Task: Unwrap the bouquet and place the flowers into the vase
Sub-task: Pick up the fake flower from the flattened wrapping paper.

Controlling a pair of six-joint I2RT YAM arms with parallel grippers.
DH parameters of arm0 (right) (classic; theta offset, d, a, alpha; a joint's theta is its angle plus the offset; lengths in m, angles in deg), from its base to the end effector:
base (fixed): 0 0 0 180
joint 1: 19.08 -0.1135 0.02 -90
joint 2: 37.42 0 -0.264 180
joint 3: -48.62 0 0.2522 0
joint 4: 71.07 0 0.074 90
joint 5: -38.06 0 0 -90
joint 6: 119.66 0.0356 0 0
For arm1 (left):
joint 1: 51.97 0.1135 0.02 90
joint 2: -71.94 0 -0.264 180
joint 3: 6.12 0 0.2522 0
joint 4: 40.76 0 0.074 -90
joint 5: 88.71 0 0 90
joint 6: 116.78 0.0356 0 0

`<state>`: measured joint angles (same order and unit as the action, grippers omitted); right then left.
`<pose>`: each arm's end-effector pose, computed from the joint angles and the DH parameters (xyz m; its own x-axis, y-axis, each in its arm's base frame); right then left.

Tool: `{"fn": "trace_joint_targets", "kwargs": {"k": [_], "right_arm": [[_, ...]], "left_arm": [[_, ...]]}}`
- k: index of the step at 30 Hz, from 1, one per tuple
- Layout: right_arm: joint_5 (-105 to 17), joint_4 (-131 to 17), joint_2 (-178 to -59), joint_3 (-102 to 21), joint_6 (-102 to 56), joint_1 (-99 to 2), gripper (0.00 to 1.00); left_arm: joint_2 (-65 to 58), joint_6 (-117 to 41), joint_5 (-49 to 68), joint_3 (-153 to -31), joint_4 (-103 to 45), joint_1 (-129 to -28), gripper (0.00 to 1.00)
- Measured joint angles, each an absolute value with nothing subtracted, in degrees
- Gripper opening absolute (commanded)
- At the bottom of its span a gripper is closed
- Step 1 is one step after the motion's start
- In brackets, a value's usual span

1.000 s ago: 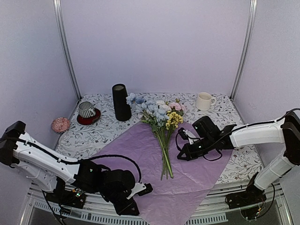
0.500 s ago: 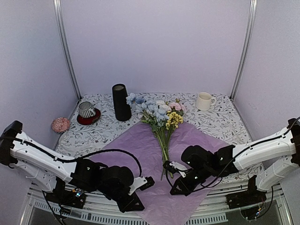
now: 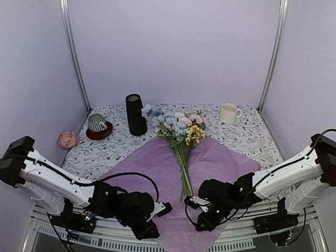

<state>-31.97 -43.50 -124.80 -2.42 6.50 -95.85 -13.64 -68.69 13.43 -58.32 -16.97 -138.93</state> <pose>0.0473 0.2543 0.1313 -0.7261 -0.6652 -0.1741 -0.6452 0.5715 0.5071 0.0068 -0.2693 0.1465 -0.6893 0.6659 -0.2854 0.7013 0.5143 -0.4936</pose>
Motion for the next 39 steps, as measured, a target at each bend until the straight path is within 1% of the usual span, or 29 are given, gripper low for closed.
{"fn": "trace_joint_targets", "kwargs": {"k": [6, 14, 23, 30, 39], "right_arm": [[-34.2, -41.6, -124.1, -2.9, 6.4, -95.9, 0.04], [-42.6, -35.4, -117.6, -6.5, 5.5, -95.0, 0.05], [-49.5, -34.8, -116.4, -10.5, 3.6, -85.1, 0.07], [-51.7, -39.4, -116.4, -10.6, 1.7, -77.6, 0.08], [-52.2, -48.9, -114.6, -6.6, -1.5, -75.2, 0.07]], "left_arm": [[-8.9, -70.9, 10.5, -56.5, -15.6, -137.6, 0.13], [-0.9, -73.4, 8.0, -50.0, -15.6, -130.7, 0.13], [-3.1, -74.0, 8.3, -48.7, -16.0, -129.3, 0.13], [-3.5, -74.9, 8.3, -48.7, -14.2, -129.3, 0.16], [-1.3, -76.8, 9.8, -46.7, -16.1, -129.1, 0.15]]}}
